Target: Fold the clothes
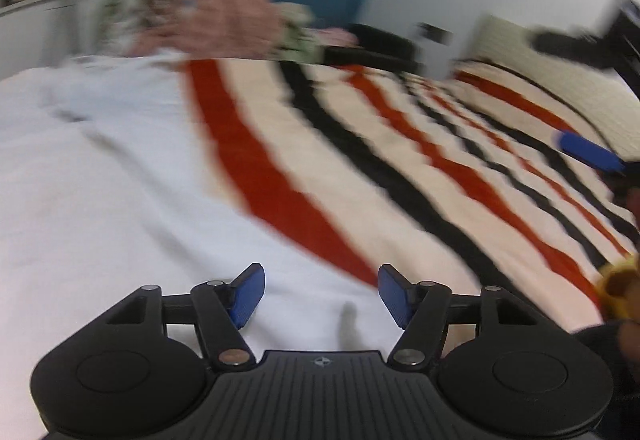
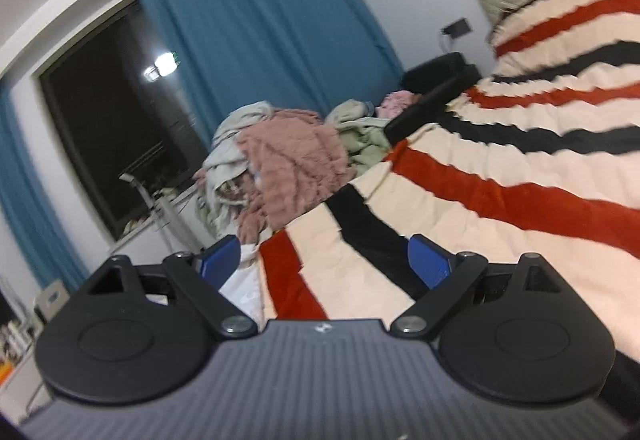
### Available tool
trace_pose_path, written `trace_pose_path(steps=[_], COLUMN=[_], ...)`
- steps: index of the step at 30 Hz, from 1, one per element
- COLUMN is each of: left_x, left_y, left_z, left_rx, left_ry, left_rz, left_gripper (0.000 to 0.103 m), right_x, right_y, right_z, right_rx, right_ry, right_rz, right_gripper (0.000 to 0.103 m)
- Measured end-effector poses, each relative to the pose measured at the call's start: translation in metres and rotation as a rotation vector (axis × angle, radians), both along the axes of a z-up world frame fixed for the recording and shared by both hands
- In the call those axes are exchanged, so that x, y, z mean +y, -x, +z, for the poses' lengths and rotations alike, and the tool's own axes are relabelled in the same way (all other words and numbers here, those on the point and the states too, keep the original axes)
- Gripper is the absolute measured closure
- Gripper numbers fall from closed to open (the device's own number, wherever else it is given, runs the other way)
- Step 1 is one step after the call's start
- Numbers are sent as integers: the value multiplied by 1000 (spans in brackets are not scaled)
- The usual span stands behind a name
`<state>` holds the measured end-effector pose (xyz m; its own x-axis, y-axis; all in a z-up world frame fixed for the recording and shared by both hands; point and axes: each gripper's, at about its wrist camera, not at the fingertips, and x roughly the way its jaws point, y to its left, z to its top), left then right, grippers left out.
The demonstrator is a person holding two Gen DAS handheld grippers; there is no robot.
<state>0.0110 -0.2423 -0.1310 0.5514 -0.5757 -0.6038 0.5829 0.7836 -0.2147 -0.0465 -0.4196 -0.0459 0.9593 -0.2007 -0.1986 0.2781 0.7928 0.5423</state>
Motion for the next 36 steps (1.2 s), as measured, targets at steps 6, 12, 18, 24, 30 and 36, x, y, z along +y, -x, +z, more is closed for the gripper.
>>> trace_pose_path(steps=[6,12,18,24,30,36], left_x=[-49,-45,32,130,204,231], left_y=[11,7,13,48,78,78], left_z=[-46,-63,-13,37,14,-9], left_rx=[12,-21,32,40,224,321], left_ry=[-59,-88,117,290,328,262], left_rz=[-162,-62,108,304,544,623], left_gripper=[48,95,95,94,98,93], right_x=[-10,-3,2,12,32,53], right_y=[1,-3,5,7,1,-4], right_z=[-9,-10,-6,-3,0,4], right_rx=[-12,3,-24,-23,14,38], right_ry=[-53,-26,1,37,96,178], right_rz=[-20,-9,-9,11,69,114], right_gripper=[11,11,11,11,11,11])
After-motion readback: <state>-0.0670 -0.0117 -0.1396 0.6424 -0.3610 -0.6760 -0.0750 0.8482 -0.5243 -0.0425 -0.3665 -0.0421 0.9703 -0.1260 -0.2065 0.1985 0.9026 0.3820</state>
